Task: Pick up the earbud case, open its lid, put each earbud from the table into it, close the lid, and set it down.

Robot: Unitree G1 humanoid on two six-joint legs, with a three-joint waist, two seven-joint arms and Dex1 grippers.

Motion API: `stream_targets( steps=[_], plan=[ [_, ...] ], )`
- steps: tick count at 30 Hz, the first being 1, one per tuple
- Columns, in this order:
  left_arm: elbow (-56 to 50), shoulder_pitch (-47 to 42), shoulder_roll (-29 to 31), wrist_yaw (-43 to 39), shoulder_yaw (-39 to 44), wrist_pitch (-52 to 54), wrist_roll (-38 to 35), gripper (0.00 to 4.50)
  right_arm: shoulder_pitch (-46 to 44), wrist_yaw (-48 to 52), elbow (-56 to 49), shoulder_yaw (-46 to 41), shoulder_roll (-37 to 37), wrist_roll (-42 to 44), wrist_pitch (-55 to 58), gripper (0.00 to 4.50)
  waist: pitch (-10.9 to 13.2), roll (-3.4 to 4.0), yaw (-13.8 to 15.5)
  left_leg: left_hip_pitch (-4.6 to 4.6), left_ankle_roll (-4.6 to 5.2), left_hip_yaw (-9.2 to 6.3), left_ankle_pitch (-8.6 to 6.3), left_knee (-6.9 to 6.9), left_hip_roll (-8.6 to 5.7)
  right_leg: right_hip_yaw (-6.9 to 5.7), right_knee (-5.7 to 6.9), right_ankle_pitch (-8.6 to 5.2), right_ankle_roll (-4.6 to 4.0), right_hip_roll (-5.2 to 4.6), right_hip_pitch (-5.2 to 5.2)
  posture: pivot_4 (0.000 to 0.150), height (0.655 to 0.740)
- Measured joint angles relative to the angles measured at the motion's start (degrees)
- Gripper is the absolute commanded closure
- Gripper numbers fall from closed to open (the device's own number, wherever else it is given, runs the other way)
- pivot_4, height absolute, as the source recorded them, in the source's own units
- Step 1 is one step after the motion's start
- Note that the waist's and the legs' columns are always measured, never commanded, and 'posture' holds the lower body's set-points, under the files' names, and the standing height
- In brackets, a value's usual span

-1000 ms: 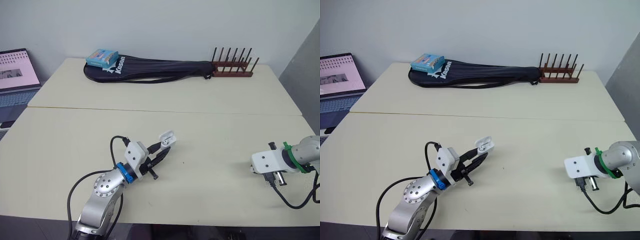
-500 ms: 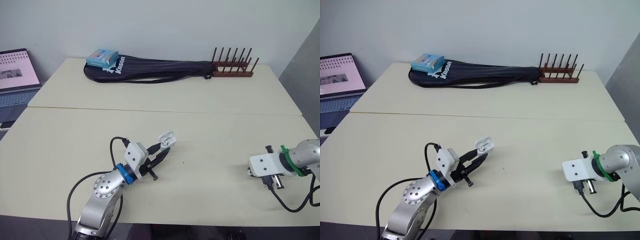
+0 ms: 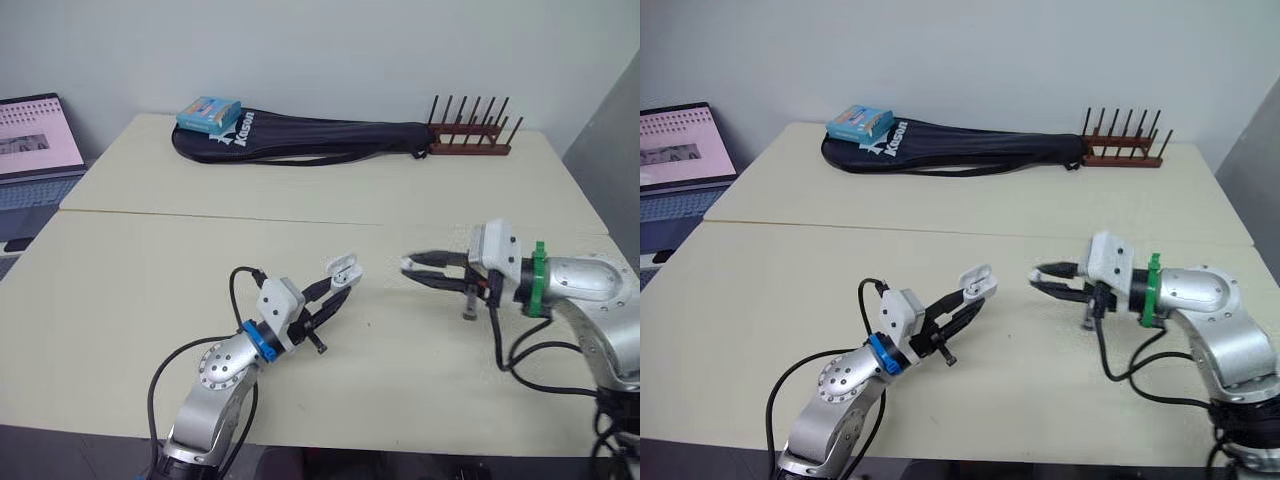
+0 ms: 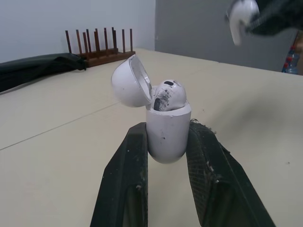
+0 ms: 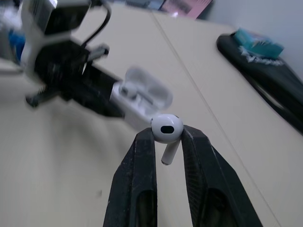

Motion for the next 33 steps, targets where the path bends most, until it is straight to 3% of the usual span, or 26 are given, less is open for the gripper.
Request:
stream_targets(
  steps=[3,7,33],
  plan=[
    [0.1,-2.3,-0.7,0.0,0.0,0.4,-0.4,3.73,-0.2,-7.9,-1.3,0.8,7.8,0.7,1.3,4.12,0.0,0.0,0.0,-0.25,-0.02,0.02,0.01,0.04,0.0,0.0,0.11,0.02,0.02,0.0,-0.3,0.15,0.7274],
    [0.0,-4.5,-1.2,0.0,-0.1,1.5,-1.3,3.73,-0.1,-12.5,-0.8,3.1,11.8,-0.7,0.1,4.12,0.0,0.01,-0.1,-0.56,-0.04,0.09,0.03,0.08,-0.01,-0.01,0.37,0.01,0.02,0.01,-0.75,0.15,0.7274],
    [-1.6,-5.5,-0.6,-0.1,-0.1,4.0,-2.4,3.73,2.9,-13.6,5.4,9.1,13.1,-7.9,-11.2,4.12,0.0,0.02,-0.2,-0.52,-0.04,0.07,0.03,0.08,0.01,0.0,0.5,0.01,0.02,0.09,-0.79,0.15,0.7274]
  ],
)
